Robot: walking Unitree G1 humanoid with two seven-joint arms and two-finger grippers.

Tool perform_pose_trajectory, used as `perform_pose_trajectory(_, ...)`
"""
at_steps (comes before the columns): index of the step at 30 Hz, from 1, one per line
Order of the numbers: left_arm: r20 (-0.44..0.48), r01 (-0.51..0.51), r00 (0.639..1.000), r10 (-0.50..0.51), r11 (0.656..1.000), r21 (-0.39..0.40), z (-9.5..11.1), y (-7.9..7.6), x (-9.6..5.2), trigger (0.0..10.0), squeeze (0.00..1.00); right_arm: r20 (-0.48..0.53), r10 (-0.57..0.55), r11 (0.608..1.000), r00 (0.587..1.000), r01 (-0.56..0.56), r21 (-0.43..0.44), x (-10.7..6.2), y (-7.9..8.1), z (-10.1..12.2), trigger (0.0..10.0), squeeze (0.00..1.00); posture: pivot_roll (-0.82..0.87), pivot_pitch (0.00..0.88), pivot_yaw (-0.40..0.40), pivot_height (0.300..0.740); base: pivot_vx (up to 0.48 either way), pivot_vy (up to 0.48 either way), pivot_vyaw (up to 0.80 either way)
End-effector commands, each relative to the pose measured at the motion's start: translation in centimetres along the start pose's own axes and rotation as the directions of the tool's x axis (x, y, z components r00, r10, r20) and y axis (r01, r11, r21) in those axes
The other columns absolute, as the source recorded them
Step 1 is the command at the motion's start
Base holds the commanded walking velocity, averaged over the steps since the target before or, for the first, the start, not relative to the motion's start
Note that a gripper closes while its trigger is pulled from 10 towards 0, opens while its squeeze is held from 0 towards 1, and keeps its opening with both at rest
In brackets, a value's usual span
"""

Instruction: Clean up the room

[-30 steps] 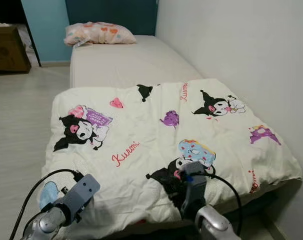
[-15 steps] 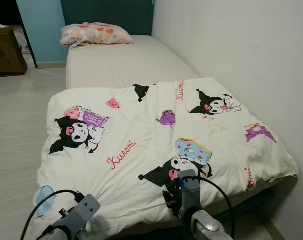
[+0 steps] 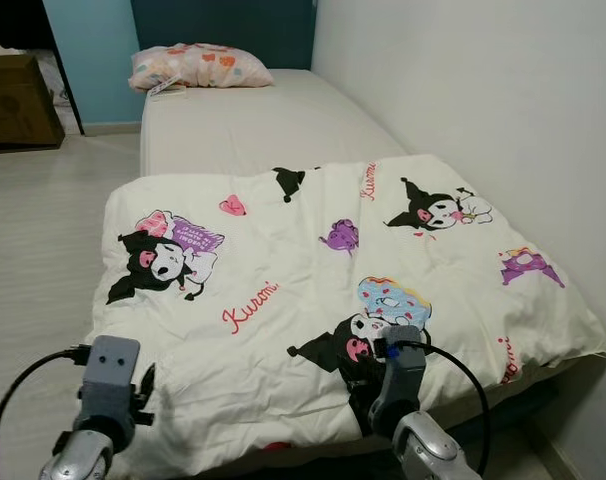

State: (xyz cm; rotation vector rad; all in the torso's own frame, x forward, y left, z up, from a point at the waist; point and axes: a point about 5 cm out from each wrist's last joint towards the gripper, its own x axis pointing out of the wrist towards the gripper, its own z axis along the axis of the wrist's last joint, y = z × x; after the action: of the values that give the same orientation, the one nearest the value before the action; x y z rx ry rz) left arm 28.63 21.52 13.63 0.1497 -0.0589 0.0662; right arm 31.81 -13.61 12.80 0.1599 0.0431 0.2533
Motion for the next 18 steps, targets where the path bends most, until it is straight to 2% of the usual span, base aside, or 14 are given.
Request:
perform_pose_trajectory(1, -0.03, 0.006, 1.0, -0.005, 1.0, 0.014, -0.5, -1.0, -0.6, 10.0, 0.0, -0.005, -0.028, 0.999, 1.0, 0.028, 0.019, -0.6, -0.4, -0.6, 10.0, 0.0, 0.08, 0.294, -0.058, 0.554, 0.0, 0.0, 0.0)
perform_pose_trajectory(7, -0.034, -0.008, 0.999, 0.008, 1.0, -0.019, -0.4, -1.6, -1.0, 10.0, 0.0, -0.004, -0.036, 0.999, 0.999, 0.036, 0.034, -1.1, -0.5, -0.9, 10.0, 0.0, 0.07, 0.268, -0.055, 0.554, 0.0, 0.0, 0.0)
perform_pose_trajectory(18, -0.031, -0.007, 0.999, 0.007, 1.0, 0.011, -0.1, -2.3, -1.4, 10.0, 0.0, -0.006, -0.015, 0.999, 1.0, 0.016, 0.041, -1.3, -0.1, -1.0, 10.0, 0.0, 0.06, 0.243, -0.058, 0.554, 0.0, 0.0, 0.0)
